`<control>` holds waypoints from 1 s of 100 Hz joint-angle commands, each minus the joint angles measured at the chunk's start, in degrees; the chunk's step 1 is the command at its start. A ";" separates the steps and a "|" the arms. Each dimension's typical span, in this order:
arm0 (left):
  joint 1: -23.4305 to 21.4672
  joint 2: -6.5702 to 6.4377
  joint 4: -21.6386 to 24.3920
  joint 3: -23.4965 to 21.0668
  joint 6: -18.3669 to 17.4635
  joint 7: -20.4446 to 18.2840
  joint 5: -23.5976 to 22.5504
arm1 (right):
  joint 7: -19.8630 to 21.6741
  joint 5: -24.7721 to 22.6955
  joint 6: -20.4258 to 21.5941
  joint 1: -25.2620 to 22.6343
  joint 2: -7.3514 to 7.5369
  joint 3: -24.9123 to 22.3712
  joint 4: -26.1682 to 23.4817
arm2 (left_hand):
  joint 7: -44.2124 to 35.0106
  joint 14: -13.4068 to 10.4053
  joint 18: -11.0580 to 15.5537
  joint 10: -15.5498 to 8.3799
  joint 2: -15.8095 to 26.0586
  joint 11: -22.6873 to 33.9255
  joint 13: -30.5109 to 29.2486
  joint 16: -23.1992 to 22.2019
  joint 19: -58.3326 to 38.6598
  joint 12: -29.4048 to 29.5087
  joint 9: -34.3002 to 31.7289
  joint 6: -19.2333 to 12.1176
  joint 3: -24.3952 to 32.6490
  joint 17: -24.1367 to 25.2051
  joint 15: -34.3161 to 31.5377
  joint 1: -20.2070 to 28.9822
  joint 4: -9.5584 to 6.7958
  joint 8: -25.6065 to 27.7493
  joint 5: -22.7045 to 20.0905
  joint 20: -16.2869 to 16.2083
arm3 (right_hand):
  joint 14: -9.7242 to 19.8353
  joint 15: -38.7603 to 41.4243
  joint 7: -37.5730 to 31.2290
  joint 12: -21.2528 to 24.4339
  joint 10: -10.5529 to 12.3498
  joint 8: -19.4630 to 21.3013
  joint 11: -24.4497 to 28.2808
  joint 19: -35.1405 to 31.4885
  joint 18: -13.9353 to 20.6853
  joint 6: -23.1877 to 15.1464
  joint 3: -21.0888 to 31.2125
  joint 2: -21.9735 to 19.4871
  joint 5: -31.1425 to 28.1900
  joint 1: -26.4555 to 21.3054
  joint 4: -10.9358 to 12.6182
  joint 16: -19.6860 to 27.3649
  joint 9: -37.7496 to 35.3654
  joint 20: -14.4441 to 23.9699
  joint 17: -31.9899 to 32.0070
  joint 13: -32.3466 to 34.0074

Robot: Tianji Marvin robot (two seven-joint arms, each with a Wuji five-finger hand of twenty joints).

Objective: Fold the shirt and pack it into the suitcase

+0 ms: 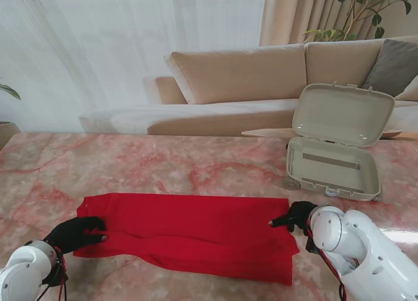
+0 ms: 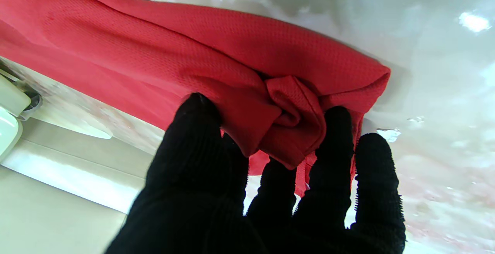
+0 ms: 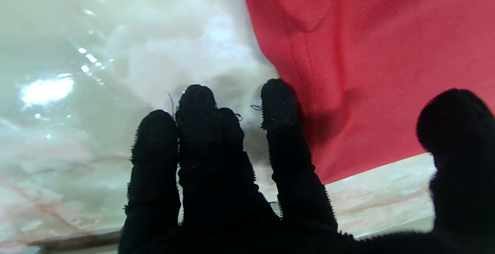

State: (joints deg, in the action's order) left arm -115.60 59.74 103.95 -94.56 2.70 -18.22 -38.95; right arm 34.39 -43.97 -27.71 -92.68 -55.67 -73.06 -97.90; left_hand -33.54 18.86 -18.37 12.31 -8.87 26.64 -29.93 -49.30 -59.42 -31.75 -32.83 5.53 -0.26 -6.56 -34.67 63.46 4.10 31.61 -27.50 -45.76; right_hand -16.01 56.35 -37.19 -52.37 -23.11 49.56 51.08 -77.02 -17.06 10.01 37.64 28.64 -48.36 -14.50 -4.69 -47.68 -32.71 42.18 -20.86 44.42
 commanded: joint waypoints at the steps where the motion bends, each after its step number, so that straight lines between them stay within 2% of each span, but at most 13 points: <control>1: -1.28 0.32 -2.30 1.08 0.55 -0.98 0.11 | 1.43 1.12 -0.49 -2.01 -0.52 1.49 3.23 | 0.82 -0.11 -0.81 -0.18 2.63 -2.13 0.75 3.95 0.80 1.65 0.17 0.91 -1.23 0.83 4.12 -0.81 -1.04 -0.14 -0.84 0.14 | 1.69 -1.29 10.59 5.08 5.91 -6.74 -10.48 0.10 -0.34 -4.24 0.37 2.73 1.46 -2.47 1.62 -0.36 1.50 0.92 0.61 -2.25; 31: -1.35 0.35 -2.39 1.33 0.77 -0.82 0.24 | 0.26 4.17 -1.23 -0.91 -0.60 3.12 4.65 | 0.69 -0.21 -0.83 -0.43 2.30 -2.08 0.72 3.94 0.76 1.62 0.16 0.89 -1.21 0.81 4.09 -0.64 -1.05 -0.10 -0.92 0.09 | 1.56 -1.20 5.58 4.33 6.01 -4.27 -8.02 0.83 -0.84 -3.98 -3.04 5.20 -0.81 -13.14 2.35 -0.01 0.68 0.65 0.91 -2.61; 34: -1.34 0.35 -2.40 1.37 0.81 -0.84 0.27 | 0.01 4.58 -1.36 -0.79 -0.64 3.28 4.79 | 0.68 -0.24 -0.84 -0.45 2.26 -2.07 0.77 3.95 0.76 1.62 0.17 0.90 -1.21 0.82 4.12 -0.62 -1.04 -0.09 -0.93 0.09 | 1.60 -1.14 5.08 4.30 6.00 -3.90 -7.78 -4.61 8.19 -4.06 -3.34 5.50 -1.06 -14.73 2.59 0.11 0.52 0.15 -18.06 -2.54; 40: -1.33 0.34 -2.43 1.43 0.86 -0.89 0.35 | -0.29 5.04 -1.47 -0.59 -0.68 3.54 4.97 | 0.63 -0.24 -0.86 -0.44 2.23 -2.07 0.76 3.95 0.80 1.62 0.19 0.80 -1.24 0.90 4.13 -0.67 -1.03 -0.07 -0.96 0.09 | 1.73 -1.04 3.54 4.28 6.18 -2.93 -7.36 0.96 8.98 -4.54 -0.79 6.44 -1.78 -15.96 2.46 0.28 0.15 1.73 -25.13 -2.36; 51: -1.29 0.33 -2.53 1.52 0.84 -0.93 0.48 | -0.84 5.53 -1.33 -0.22 -0.79 3.99 5.33 | 0.57 -0.26 -0.82 -0.48 2.08 -2.04 0.74 3.95 0.76 1.60 0.18 0.85 -1.18 0.79 4.14 -0.53 -1.05 -0.06 -1.03 0.08 | 2.10 -0.98 -0.82 4.16 6.57 -3.97 -6.63 7.04 5.07 -5.29 6.29 9.58 -1.79 -17.06 -0.33 0.49 -0.57 5.95 -21.31 -1.93; 55: -1.28 0.33 -2.56 1.54 0.86 -0.95 0.53 | -1.00 5.92 -1.28 -0.10 -0.83 4.12 5.43 | 0.59 -0.36 -0.80 -0.62 2.15 -2.04 0.73 3.95 0.74 1.60 0.20 0.77 -1.23 0.79 4.14 -0.66 -1.02 -0.08 -0.94 0.06 | 2.24 -0.87 -4.32 4.11 6.82 -5.85 -6.32 11.46 -0.82 -5.88 7.19 10.42 -0.94 -18.16 -1.81 0.53 -0.85 7.38 -8.05 -1.72; 61: -1.30 0.34 -2.59 1.57 0.92 -0.92 0.63 | -1.78 6.76 -1.37 -0.01 -1.00 4.27 5.59 | 0.55 -0.29 -0.82 -0.49 1.97 -2.03 0.77 3.95 0.75 1.60 0.19 0.81 -1.21 0.83 4.17 -0.56 -1.03 -0.07 -0.96 0.05 | 2.40 -0.43 -10.04 4.01 7.02 -7.85 -5.74 5.85 -1.18 -6.59 7.81 11.37 -0.05 -19.94 -3.21 0.54 -1.56 6.32 -1.56 -1.06; 63: -1.30 0.34 -2.60 1.58 0.93 -0.89 0.65 | -2.16 7.03 -1.42 0.00 -1.08 4.32 5.65 | 0.53 -0.28 -0.84 -0.48 1.91 -2.03 0.72 3.94 0.75 1.60 0.18 0.78 -1.19 0.83 4.14 -0.51 -1.04 -0.07 -0.97 0.05 | 2.46 -0.30 -11.56 3.96 7.21 -7.94 -5.53 4.32 -1.03 -6.85 7.87 11.50 0.13 -20.36 -3.46 0.54 -1.82 5.62 -1.48 -0.83; 65: -1.31 0.35 -2.61 1.60 0.95 -0.87 0.66 | -2.57 7.30 -1.45 0.00 -1.17 4.35 5.70 | 0.52 -0.35 -0.84 -0.55 1.90 -2.04 0.69 3.93 0.75 1.60 0.23 0.79 -1.19 0.83 4.13 -0.52 -1.04 -0.06 -0.97 0.05 | 2.55 -0.15 -13.64 3.91 7.32 -8.19 -5.29 -3.38 8.07 -7.23 7.90 11.65 0.42 -21.26 -3.74 0.57 -2.20 2.78 -16.44 -0.53; 67: -1.32 0.34 -2.61 1.61 0.96 -0.87 0.66 | -2.99 7.53 -1.45 -0.01 -1.26 4.37 5.76 | 0.55 -0.39 -0.85 -0.57 1.99 -2.05 0.76 3.94 0.75 1.61 0.26 0.76 -1.18 0.83 4.16 -0.54 -1.04 -0.08 -0.89 0.04 | 2.59 0.00 -15.36 3.86 7.46 -8.46 -5.08 -2.81 9.86 -7.62 7.87 11.70 0.62 -22.06 -3.95 0.57 -2.51 0.49 -24.20 -0.27; 70: -1.34 0.34 -2.62 1.63 0.98 -0.89 0.67 | -3.55 7.82 -1.39 -0.02 -1.39 4.40 5.86 | 0.56 -0.36 -0.85 -0.51 1.99 -2.05 0.75 3.94 0.75 1.60 0.27 0.75 -1.19 0.83 4.16 -0.57 -1.04 -0.09 -0.86 0.04 | 2.68 0.30 -18.67 3.83 7.70 -9.98 -4.69 7.41 -0.51 -8.08 7.75 11.60 1.06 -23.06 -4.09 0.62 -3.15 1.76 -8.62 0.19; 74: -1.36 0.34 -2.63 1.65 1.02 -0.90 0.70 | -4.06 8.03 -1.27 -0.02 -1.51 4.43 5.94 | 0.52 -0.25 -0.87 -0.49 1.92 -2.03 0.78 3.93 0.76 1.60 0.20 0.88 -1.17 0.86 4.16 -0.51 -1.04 -0.09 -0.93 0.04 | 2.86 0.73 -21.15 3.68 8.07 -9.88 -4.13 4.76 -1.41 -8.87 7.83 11.38 1.00 -23.79 -4.19 0.59 -4.08 4.79 -3.22 0.96; 100: -1.49 0.39 -2.79 1.88 1.34 -0.64 0.96 | -8.45 9.77 0.53 -0.18 -2.60 4.15 7.16 | 0.58 -0.22 -0.86 -0.38 1.51 -2.04 0.79 3.91 0.76 1.60 0.26 1.04 -1.10 0.83 4.15 -0.24 -1.08 -0.19 -0.89 0.02 | 4.18 3.47 -29.24 5.66 10.24 -9.58 -2.77 -5.37 -1.21 -9.36 16.81 18.03 -3.28 -23.98 -1.19 2.58 -19.26 -1.03 -12.92 14.40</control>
State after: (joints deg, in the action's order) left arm -115.42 59.70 103.92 -94.01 3.40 -17.74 -38.15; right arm 24.10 -35.52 -27.11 -90.61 -57.42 -70.06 -93.61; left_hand -33.54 19.45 -18.37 12.42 -8.87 27.03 -29.78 -50.07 -59.41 -31.98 -32.82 5.53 -0.26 -6.54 -35.27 63.46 4.10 31.61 -27.50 -45.76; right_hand -16.37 59.26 -63.42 -47.39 -18.05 39.94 59.65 -78.94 -18.82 2.97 51.30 43.21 -49.75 -36.64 -6.10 -46.62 -49.53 42.39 -32.67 55.92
